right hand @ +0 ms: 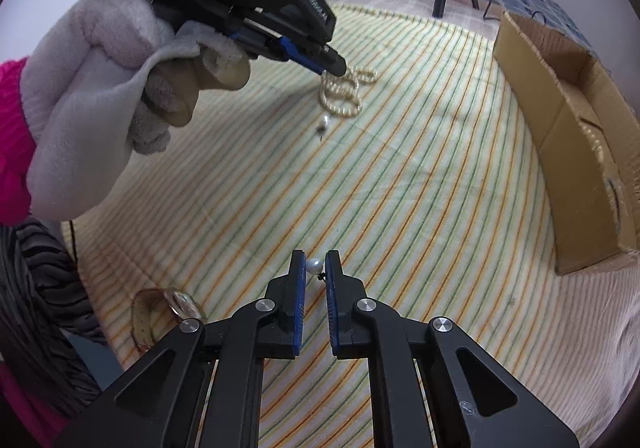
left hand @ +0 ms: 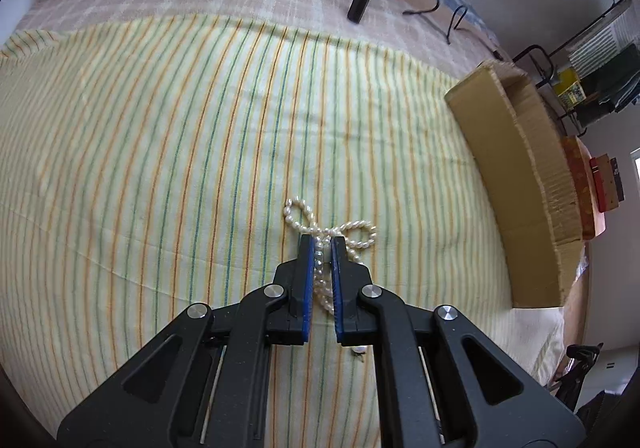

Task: Organize jewelry
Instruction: 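Lift the pearl strand with the left gripper and carry it into the box, then open the left gripper to drop the pearl strand into the box, then withdraw both grippers from the box toward the pearl earring and watch, then close the left gripper on the pearl earring while the right grips the brown watch, then carry the pearl earring and brown watch over the box and lower them inside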

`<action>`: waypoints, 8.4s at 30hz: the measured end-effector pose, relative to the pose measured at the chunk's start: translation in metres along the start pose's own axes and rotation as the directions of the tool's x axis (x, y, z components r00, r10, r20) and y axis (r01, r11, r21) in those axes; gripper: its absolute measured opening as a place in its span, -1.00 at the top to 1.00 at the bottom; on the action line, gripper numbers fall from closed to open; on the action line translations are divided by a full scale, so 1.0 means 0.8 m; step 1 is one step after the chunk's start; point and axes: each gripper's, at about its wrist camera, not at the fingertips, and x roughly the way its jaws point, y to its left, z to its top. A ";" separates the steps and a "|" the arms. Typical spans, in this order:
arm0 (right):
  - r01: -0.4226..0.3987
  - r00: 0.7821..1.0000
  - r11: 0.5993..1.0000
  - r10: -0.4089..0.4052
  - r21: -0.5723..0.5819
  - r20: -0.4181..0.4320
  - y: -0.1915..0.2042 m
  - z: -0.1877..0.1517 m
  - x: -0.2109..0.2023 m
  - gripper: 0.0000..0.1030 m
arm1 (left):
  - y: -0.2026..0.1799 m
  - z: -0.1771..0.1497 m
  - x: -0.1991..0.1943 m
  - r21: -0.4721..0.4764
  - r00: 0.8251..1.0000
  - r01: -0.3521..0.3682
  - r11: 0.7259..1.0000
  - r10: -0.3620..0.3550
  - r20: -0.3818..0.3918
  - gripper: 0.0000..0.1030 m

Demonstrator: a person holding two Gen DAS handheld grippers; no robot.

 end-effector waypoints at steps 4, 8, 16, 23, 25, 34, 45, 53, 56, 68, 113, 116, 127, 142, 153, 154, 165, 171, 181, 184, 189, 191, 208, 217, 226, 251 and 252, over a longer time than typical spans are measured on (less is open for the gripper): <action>-0.003 0.999 1.000 0.002 0.024 0.045 -0.007 0.006 -0.018 0.84 | -0.005 0.004 -0.025 0.009 0.999 0.028 1.000 -0.028 0.041 0.89; 0.001 0.997 0.999 -0.004 0.042 0.081 -0.011 0.008 -0.035 0.85 | -0.013 0.006 -0.051 0.025 0.995 0.057 0.998 -0.059 0.086 0.90; 0.011 0.989 0.998 -0.021 0.066 0.149 -0.024 0.022 -0.063 0.85 | -0.036 0.006 -0.093 0.074 0.980 0.138 0.988 -0.147 0.137 0.91; 0.034 0.977 0.994 -0.055 0.103 0.207 -0.046 0.027 -0.091 0.85 | -0.048 0.004 -0.119 0.100 0.965 0.189 0.977 -0.203 0.164 0.91; 0.040 0.973 0.992 -0.066 0.118 0.220 -0.054 0.029 -0.099 0.85 | -0.054 0.003 -0.122 0.111 0.961 0.212 0.971 -0.228 0.157 0.91; 0.072 0.954 0.979 -0.122 0.190 0.272 -0.094 0.031 -0.133 0.85 | -0.085 0.012 -0.125 0.133 0.950 0.248 0.960 -0.268 0.163 0.91; 0.098 0.936 0.957 -0.182 0.274 0.302 -0.143 0.029 -0.165 0.85 | -0.127 0.034 -0.123 0.173 0.939 0.266 0.948 -0.296 0.176 0.91; 0.135 0.930 0.941 -0.228 0.311 0.287 -0.179 0.026 -0.174 0.85 | -0.164 0.059 -0.112 0.210 0.937 0.257 0.943 -0.297 0.185 0.91; 0.142 0.929 0.935 -0.239 0.324 0.283 -0.192 0.026 -0.177 0.85 | -0.179 0.071 -0.111 0.226 0.935 0.250 0.942 -0.295 0.195 0.91; 0.156 0.931 0.913 -0.263 0.378 0.252 -0.238 0.019 -0.173 0.85 | -0.238 0.112 -0.073 0.272 0.943 0.207 0.940 -0.266 0.199 0.91; 0.273 0.923 0.872 -0.357 0.407 0.147 -0.261 0.020 -0.136 -0.30 | -0.266 0.120 0.030 0.290 0.983 0.108 0.951 -0.146 0.115 -0.02; 0.296 0.918 0.868 -0.374 0.398 0.134 -0.255 0.022 -0.137 -0.30 | -0.266 0.116 0.021 0.302 0.982 0.098 0.948 -0.142 0.126 -0.04; 0.316 0.900 0.861 -0.405 0.399 0.161 -0.231 0.017 -0.164 -0.31 | -0.248 0.100 -0.026 0.306 0.977 0.086 0.948 -0.140 0.159 -0.07; 0.367 0.854 0.880 -0.447 0.302 0.265 -0.164 0.009 -0.202 -0.31 | -0.163 0.054 -0.111 0.281 0.975 0.073 0.957 -0.128 0.183 -0.07; 0.334 0.875 0.923 -0.378 0.190 0.301 -0.093 -0.008 -0.202 -0.31 | -0.097 -0.011 -0.139 0.303 0.982 0.018 0.953 -0.073 0.172 -0.07; 0.325 0.879 0.927 -0.368 0.185 0.303 -0.087 -0.011 -0.199 -0.31 | -0.090 -0.017 -0.138 0.299 0.983 0.021 0.954 -0.074 0.166 -0.07; 0.130 0.951 0.989 -0.143 0.066 0.275 -0.005 -0.033 -0.140 -0.31 | -0.037 -0.057 -0.115 0.251 0.992 0.041 0.967 -0.069 0.104 0.10; 0.031 0.988 1.000 -0.031 0.004 0.152 0.034 -0.042 -0.088 -0.31 | -0.028 -0.067 -0.092 0.264 0.995 0.054 0.963 -0.073 0.065 0.27; -0.065 0.997 0.998 0.064 0.025 0.035 0.048 -0.055 -0.042 -0.11 | -0.027 -0.078 -0.045 0.302 0.999 0.042 0.952 -0.043 -0.002 0.48; -0.095 0.995 0.994 0.094 0.051 0.018 0.045 -0.056 -0.032 0.10 | -0.031 -0.080 -0.033 0.321 0.999 0.043 0.946 -0.039 -0.017 0.48; -0.126 0.992 0.990 0.126 0.070 -0.002 0.045 -0.057 -0.022 0.40 | -0.038 -0.085 -0.016 0.344 0.999 0.036 0.938 -0.026 -0.032 0.48; -0.128 0.992 0.989 0.128 0.072 -0.002 0.046 -0.057 -0.020 0.40 | -0.040 -0.086 -0.011 0.349 0.999 0.027 0.937 -0.017 -0.033 0.48; -0.129 0.991 0.991 0.130 0.045 -0.018 0.065 -0.045 -0.003 0.57 | -0.047 -0.086 0.006 0.381 0.999 -0.016 0.925 0.026 -0.022 0.55; -0.113 0.993 0.994 0.114 0.008 -0.040 0.083 -0.044 0.017 0.75 | -0.043 -0.091 0.002 0.392 0.999 -0.031 0.919 0.035 -0.005 0.70; -0.112 0.994 0.993 0.112 0.024 -0.007 0.079 -0.048 0.014 0.76 | -0.039 -0.089 -0.014 0.375 0.999 -0.036 0.926 0.028 0.026 0.70; -0.020 0.986 0.987 -0.007 0.159 0.168 -0.008 -0.024 -0.063 0.76 | -0.067 -0.063 -0.072 0.362 0.988 0.010 0.932 -0.065 0.142 0.70; -0.016 0.984 0.986 -0.014 0.166 0.175 -0.010 -0.025 -0.069 0.76 | -0.070 -0.063 -0.072 0.364 0.987 0.011 0.931 -0.068 0.144 0.70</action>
